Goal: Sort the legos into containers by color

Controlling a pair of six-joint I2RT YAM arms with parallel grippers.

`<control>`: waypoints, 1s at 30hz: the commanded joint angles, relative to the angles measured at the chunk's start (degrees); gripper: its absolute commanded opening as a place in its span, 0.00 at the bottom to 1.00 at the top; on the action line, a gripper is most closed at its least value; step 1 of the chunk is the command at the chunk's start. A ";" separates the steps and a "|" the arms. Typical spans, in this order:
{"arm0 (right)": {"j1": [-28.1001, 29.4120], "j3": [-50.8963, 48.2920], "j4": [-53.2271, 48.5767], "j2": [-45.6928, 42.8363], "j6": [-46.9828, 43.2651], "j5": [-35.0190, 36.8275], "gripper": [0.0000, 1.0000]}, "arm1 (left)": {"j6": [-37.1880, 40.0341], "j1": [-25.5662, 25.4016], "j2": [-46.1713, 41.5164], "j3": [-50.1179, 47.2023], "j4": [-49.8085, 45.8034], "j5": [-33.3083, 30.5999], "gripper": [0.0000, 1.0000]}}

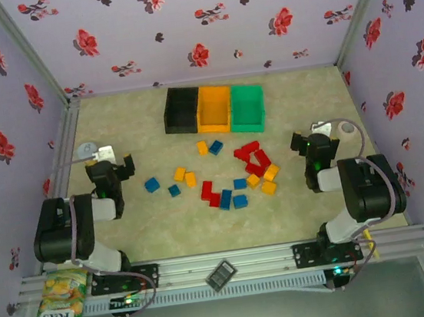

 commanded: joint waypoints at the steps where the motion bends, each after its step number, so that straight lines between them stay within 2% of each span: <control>1: 0.40 1.24 2.24 0.49 -0.37 1.64 0.99 | 1.15 -0.28 0.48 1.17 1.17 0.36 1.00; 27: 0.40 1.10 2.23 0.46 -0.37 1.58 0.99 | 0.96 -0.11 0.42 1.26 1.12 0.27 1.00; 30: 0.40 1.56 0.91 -0.40 0.07 2.41 0.99 | 0.68 -0.63 0.08 1.13 1.26 -2.45 1.00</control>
